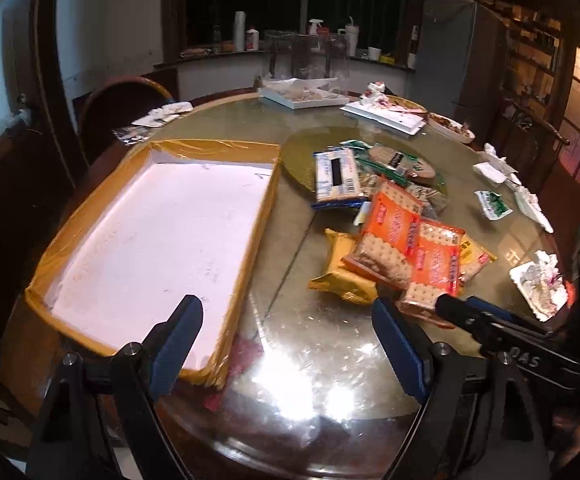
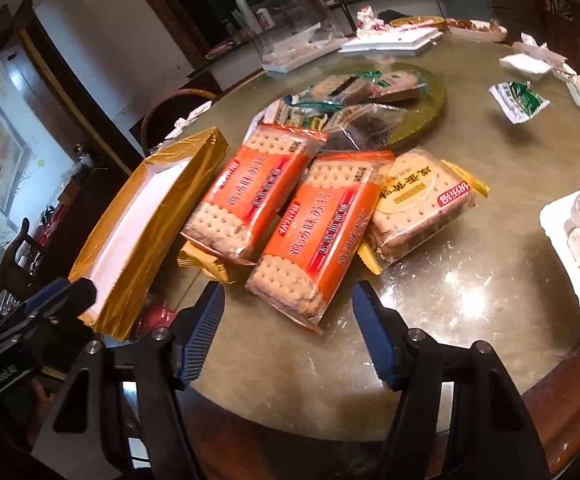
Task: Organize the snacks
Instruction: 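Grasp an orange cracker pack with the left tool while the right tool grasps another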
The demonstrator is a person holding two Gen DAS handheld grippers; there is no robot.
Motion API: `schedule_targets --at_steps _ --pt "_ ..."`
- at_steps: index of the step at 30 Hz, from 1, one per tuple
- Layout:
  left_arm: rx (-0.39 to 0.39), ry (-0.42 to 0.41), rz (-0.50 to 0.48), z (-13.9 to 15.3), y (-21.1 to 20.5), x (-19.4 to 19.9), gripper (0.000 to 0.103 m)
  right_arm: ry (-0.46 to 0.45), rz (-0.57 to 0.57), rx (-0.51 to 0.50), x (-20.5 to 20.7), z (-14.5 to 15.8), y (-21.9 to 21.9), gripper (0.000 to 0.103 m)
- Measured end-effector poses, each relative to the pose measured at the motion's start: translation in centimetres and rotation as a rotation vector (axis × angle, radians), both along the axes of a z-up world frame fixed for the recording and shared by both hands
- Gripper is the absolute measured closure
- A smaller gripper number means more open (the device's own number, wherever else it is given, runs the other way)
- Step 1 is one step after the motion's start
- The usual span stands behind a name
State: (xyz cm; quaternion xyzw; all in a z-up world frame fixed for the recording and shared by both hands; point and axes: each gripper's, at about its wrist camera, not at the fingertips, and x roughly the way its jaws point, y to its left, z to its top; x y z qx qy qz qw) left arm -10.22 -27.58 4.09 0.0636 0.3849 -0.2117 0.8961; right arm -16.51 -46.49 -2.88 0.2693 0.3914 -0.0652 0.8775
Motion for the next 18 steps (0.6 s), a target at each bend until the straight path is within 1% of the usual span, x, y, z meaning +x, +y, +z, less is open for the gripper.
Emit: schedule_targets --at_steps 2,4,7,10,12,13,14,15,16,17,18 --pt "-0.023 0.010 -0.027 0.2 -0.7 0.9 0.016 0.007 -0.007 0.023 0.5 -0.3 -0.3 0.036" --pt "-0.025 0.028 -0.061 0.0 -1.9 2.0 0.016 0.016 -0.012 0.042 1.2 -0.8 -0.8 0.039" --pt "-0.016 0.083 -0.148 -0.8 -4.9 4.2 0.016 0.022 -0.017 0.068 1.9 -1.4 -1.0 0.043" --pt "-0.014 0.119 -0.198 -1.5 -7.5 5.9 0.016 0.018 -0.015 0.048 2.5 -1.4 -1.1 0.046" --pt "0.007 0.118 -0.224 -2.0 -9.2 6.8 0.016 0.013 -0.010 0.059 2.8 -1.5 -1.5 0.046" --pt "0.020 0.113 -0.232 -2.3 -10.2 7.3 0.016 0.011 -0.008 0.057 2.9 -1.6 -1.6 0.048" --pt "0.036 0.109 -0.248 -2.7 -11.1 7.7 0.016 0.013 -0.009 0.055 2.9 -1.7 -1.7 0.055" --pt "0.066 0.115 -0.252 -3.2 -11.9 8.0 0.017 0.008 -0.006 0.063 2.9 -1.8 -1.9 0.059" --pt "0.083 0.125 -0.254 -3.6 -12.4 8.0 0.017 0.004 -0.002 0.071 2.9 -1.9 -2.1 0.059" --pt "0.094 0.140 -0.273 -4.0 -12.9 8.1 0.018 0.001 0.003 0.074 2.8 -1.9 -2.1 0.060" --pt "0.103 0.152 -0.287 -4.4 -13.1 8.1 0.030 -0.003 0.008 0.076 2.6 -1.9 -2.2 0.060"
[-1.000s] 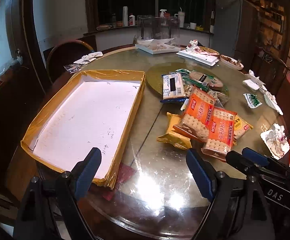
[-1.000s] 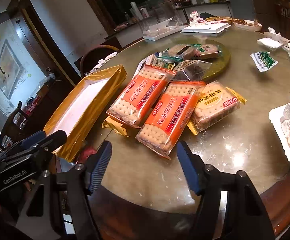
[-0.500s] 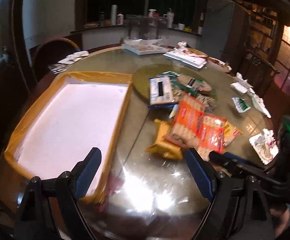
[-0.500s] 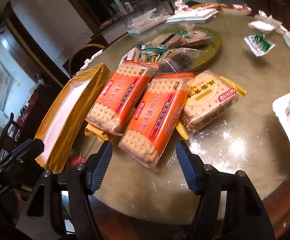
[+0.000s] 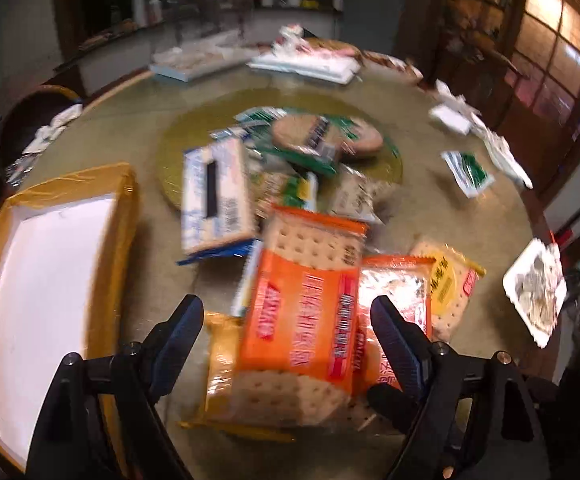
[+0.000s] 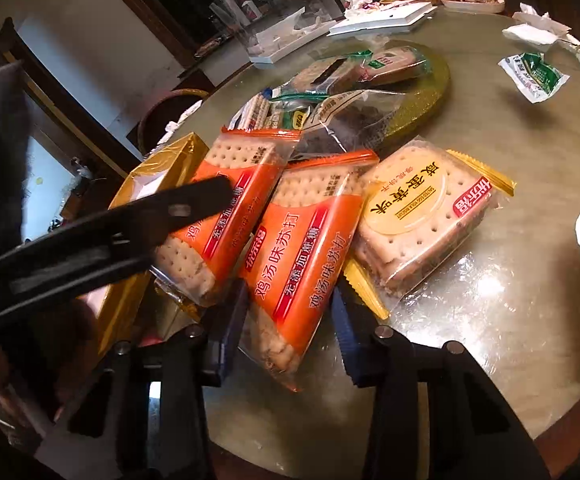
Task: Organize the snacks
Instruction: 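Grasp an orange cracker pack with the left tool while the right tool grasps another, then lower both orange cracker packs into the white tray and open both tools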
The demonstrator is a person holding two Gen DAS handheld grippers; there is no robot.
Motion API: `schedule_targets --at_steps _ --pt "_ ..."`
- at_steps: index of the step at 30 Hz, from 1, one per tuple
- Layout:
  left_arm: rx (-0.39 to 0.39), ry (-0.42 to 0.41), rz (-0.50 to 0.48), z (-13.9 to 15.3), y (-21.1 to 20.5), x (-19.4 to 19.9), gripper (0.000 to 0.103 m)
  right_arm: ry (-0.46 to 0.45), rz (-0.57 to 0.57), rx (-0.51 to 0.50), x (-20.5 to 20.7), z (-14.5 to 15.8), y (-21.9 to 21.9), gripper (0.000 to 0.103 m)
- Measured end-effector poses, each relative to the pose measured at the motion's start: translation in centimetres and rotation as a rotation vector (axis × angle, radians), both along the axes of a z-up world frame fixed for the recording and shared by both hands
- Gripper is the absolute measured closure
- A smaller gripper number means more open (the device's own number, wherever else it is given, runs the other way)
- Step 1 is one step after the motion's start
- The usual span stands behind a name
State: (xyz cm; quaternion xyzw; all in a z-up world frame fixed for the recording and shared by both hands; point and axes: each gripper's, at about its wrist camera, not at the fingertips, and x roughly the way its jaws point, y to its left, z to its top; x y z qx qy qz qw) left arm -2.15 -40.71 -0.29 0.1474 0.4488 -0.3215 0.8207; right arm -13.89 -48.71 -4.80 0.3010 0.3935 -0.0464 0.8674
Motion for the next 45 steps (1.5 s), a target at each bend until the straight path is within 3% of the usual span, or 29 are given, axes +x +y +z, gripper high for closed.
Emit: schedule_targets --at_steps 2,9,14,18,23,29,35,38,42,45 --pt "0.007 0.032 -0.011 -0.4 0.1 0.0 0.046 -0.017 0.008 0.002 -0.4 0.1 0.0 0.063" --pt "-0.123 0.110 0.041 -0.3 2.5 -0.2 0.048 -0.073 0.040 -0.018 -0.7 0.9 0.8 0.075" --pt "-0.253 0.123 0.108 1.5 5.8 -0.7 0.048 -0.045 0.044 -0.010 0.2 1.0 1.1 0.073" --pt "-0.343 0.101 0.153 3.6 9.0 -1.8 0.049 -0.026 0.045 -0.016 1.0 0.7 1.4 0.071" --pt "-0.393 0.067 0.241 5.3 13.7 -2.4 0.049 -0.074 0.006 -0.066 -1.1 1.9 2.3 0.082" --pt "-0.418 0.053 0.404 5.3 19.8 -1.6 0.049 -0.180 -0.026 -0.120 -3.1 4.9 3.4 0.083" --pt "-0.400 0.028 0.523 4.9 23.1 -0.3 0.049 -0.261 0.134 -0.045 -0.5 7.9 7.0 0.083" --pt "-0.360 0.001 0.565 4.3 24.1 0.4 0.049 -0.261 0.236 0.016 2.8 8.0 10.1 0.083" --pt "-0.302 0.023 0.604 2.5 25.4 1.8 0.048 -0.212 0.319 0.045 7.5 6.8 14.8 0.083" --pt "-0.239 0.026 0.646 0.8 26.3 2.4 0.048 -0.155 0.356 0.022 10.4 5.0 17.6 0.083"
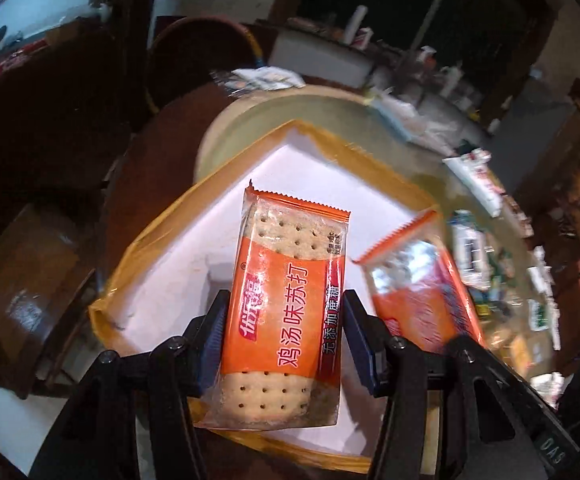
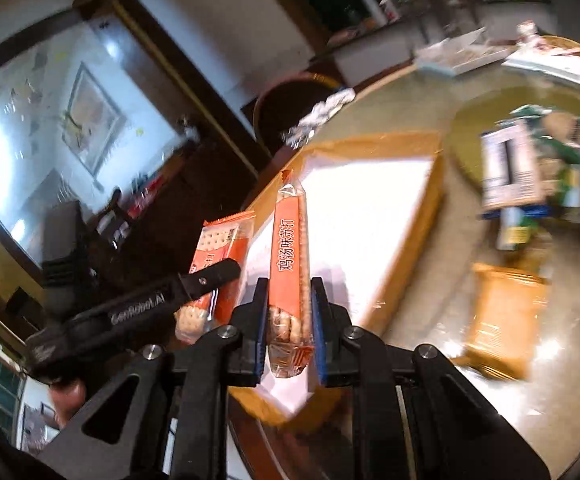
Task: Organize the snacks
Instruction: 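Lower both orange cracker packs into the white tray and open both tools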
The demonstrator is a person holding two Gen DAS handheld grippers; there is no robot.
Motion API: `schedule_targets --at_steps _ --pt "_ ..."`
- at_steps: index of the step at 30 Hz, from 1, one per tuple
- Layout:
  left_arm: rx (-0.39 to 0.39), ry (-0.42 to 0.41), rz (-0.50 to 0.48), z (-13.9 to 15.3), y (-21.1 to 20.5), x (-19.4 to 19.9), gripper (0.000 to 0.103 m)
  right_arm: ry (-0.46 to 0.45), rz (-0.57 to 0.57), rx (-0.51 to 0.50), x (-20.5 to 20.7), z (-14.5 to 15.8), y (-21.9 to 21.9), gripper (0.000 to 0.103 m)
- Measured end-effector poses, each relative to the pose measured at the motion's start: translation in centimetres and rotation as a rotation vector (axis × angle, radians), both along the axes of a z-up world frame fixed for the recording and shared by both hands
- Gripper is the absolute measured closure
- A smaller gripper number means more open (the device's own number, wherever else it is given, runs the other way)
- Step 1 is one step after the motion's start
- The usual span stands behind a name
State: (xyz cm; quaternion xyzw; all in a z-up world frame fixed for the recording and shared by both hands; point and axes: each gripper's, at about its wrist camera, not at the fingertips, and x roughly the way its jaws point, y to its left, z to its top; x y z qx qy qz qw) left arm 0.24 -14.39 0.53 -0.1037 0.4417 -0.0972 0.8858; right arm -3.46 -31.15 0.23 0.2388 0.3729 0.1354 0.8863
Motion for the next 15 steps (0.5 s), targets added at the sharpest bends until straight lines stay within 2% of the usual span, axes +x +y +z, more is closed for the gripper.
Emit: schedule_targets --at_steps 4,7,10,15 --pt "0.026 0.048 0.009 -1.5 0.5 0.1 0.049 0.092 0.048 0.028 1.8 -2.8 1.9 0.083" --pt "0.070 0.053 -0.006 -1.7 0.1 -0.4 0.049 0.092 0.053 -0.040 1.4 -2.6 2.3 0.083" --pt "0.061 0.064 -0.030 -1.7 -0.4 -1.0 0.048 0.103 0.067 -0.075 0.7 -2.7 1.6 0.083" --pt "0.073 0.059 -0.003 -2.2 -0.4 0.2 0.047 0.094 0.086 -0.070 0.6 -2.6 0.9 0.082"
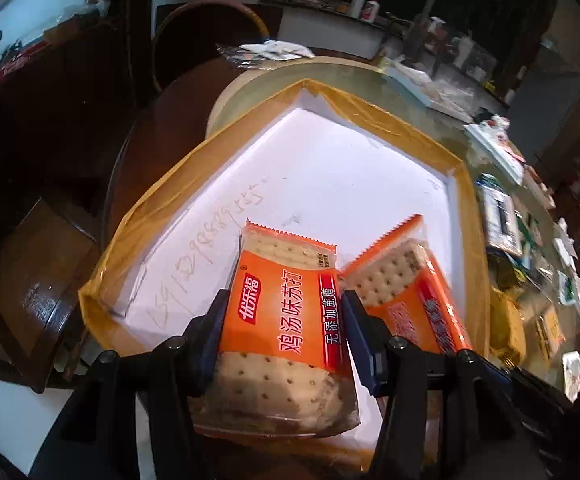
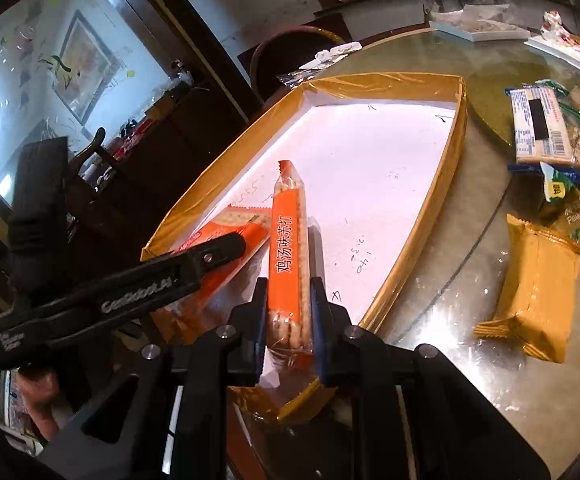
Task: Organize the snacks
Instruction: 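Lower both orange cracker packs into the white tray and open both tools, then grasp the gold wafer pack with the left tool while the right grasps the yellow biscuit pack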
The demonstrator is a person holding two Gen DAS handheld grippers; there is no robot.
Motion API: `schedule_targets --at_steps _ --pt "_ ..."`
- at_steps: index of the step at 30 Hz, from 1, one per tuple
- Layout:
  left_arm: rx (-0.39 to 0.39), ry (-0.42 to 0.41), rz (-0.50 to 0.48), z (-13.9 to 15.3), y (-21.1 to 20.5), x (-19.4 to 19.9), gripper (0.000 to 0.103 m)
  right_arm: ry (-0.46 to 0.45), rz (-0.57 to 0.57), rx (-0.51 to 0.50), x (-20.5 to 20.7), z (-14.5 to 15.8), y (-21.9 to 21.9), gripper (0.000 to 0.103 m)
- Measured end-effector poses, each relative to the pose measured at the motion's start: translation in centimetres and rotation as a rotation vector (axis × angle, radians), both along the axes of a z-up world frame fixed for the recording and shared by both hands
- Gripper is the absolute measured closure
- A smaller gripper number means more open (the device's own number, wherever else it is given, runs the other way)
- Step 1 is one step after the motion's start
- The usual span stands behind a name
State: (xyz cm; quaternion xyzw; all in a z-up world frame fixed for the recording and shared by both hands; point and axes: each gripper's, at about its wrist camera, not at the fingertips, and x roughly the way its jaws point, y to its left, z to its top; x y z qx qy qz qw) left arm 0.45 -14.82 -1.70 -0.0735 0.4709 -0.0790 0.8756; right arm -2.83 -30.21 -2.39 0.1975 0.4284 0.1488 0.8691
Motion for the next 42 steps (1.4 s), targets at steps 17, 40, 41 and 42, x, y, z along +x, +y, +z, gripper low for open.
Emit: schedule_targets --at_steps 17,40,41,42 --pt "-0.069 -0.190 -0.152 5.8 -4.3 -6.2 0.020 -0.128 -0.159 -0.009 -9.3 2.4 -8.0 0.029" --pt "0.153 -0.021 -0.454 -1.1 -22.4 -5.1 0.060 0.030 -0.542 -0.004 -14.0 0.7 -21.6 0.029" --pt "0.114 -0.031 -0.446 -0.7 -21.6 -5.6 0.060 0.042 -0.549 -0.013 -13.4 0.7 -22.0 0.027" --pt "0.094 -0.043 -0.437 -0.5 -21.3 -5.9 0.060 0.070 -0.560 -0.018 -12.5 0.7 -22.5 0.027"
